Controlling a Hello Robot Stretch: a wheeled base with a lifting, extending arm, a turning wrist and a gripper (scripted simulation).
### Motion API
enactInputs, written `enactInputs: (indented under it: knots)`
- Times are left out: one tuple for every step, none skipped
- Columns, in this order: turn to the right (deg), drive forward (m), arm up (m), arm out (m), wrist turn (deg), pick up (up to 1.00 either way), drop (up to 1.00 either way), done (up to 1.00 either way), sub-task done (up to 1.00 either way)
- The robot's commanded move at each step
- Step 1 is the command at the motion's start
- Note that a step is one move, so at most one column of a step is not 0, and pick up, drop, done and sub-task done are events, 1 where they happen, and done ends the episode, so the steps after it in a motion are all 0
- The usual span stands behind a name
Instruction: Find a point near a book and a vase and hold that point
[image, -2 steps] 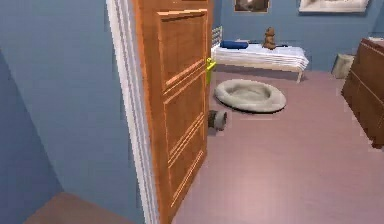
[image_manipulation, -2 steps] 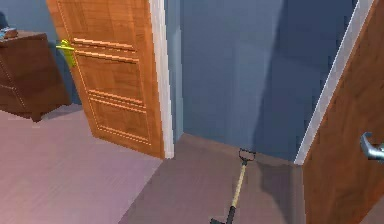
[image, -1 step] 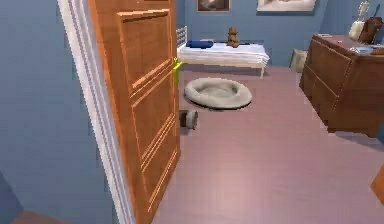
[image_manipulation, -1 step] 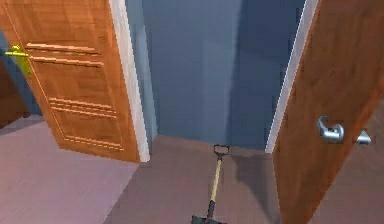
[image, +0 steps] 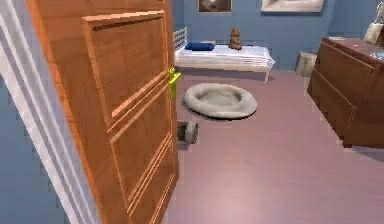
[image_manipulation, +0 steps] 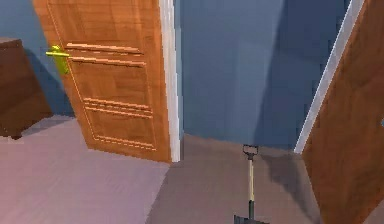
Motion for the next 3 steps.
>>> enactInputs:
  knots:
    - [36.0,0.00,0.00,0.00,0.0,0.00,0.00,0.00,0.00]
    - [0.0,1.00,0.00,0.00,0.0,0.00,0.00,0.00,0.00]
    - [3.0,0.00,0.00,0.00,0.0,0.00,0.00,0.00,0.00]
